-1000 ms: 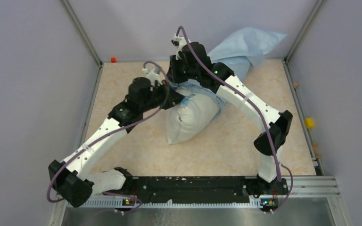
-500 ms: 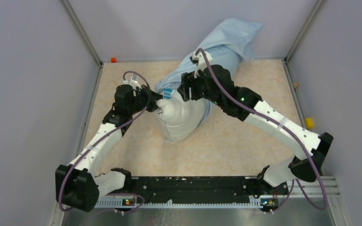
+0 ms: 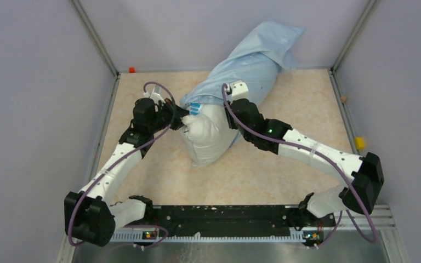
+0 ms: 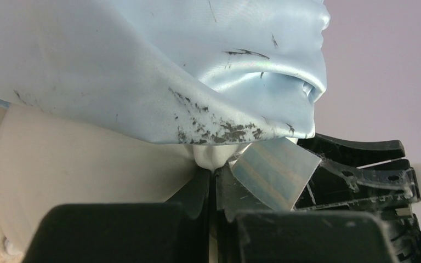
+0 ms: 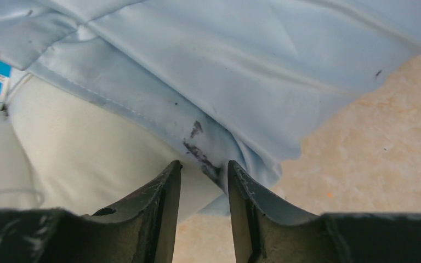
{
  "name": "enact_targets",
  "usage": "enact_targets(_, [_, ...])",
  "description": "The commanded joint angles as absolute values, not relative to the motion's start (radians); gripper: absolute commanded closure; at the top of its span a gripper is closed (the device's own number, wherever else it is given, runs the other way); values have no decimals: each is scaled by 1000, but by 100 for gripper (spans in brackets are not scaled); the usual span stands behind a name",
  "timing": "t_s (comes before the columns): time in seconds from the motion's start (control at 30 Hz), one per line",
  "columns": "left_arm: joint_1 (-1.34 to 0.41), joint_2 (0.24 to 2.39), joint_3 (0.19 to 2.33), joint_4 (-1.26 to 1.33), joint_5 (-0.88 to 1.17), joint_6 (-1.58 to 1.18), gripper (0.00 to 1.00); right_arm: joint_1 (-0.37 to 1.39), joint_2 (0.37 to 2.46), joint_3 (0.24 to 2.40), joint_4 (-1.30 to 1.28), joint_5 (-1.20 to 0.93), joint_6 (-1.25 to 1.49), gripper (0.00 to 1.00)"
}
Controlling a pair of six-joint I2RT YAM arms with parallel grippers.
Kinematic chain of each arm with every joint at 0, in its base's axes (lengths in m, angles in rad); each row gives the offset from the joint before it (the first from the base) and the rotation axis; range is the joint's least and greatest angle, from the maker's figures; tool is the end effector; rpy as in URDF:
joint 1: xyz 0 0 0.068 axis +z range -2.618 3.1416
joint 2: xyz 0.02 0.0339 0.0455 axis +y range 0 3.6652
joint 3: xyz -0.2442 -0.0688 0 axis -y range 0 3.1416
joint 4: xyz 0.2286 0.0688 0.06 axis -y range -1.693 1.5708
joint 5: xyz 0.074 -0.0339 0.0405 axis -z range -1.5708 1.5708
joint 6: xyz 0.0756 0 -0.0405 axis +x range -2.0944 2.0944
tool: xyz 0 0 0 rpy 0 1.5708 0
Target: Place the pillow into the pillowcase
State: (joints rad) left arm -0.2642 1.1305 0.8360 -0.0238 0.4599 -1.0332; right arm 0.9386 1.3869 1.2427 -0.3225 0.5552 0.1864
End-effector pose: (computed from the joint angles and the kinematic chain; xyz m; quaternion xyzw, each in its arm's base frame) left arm 0.2680 -0.1073 0.2811 -0.1721 0.7814 -0.4919 0.3432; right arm 0.2293 0.2456 0.3179 -0.1671 0.8144 0.0716 0.5511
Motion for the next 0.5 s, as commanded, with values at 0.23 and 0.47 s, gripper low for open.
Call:
enact_targets(0.23, [-258,1159,857,-71,445,-979,100,940,1422,1251,-212,705,154,73])
enact_targets(0.47, [-251,1182,859,-70,413,-956,100,1043,1439,1376,-338,684,159,100])
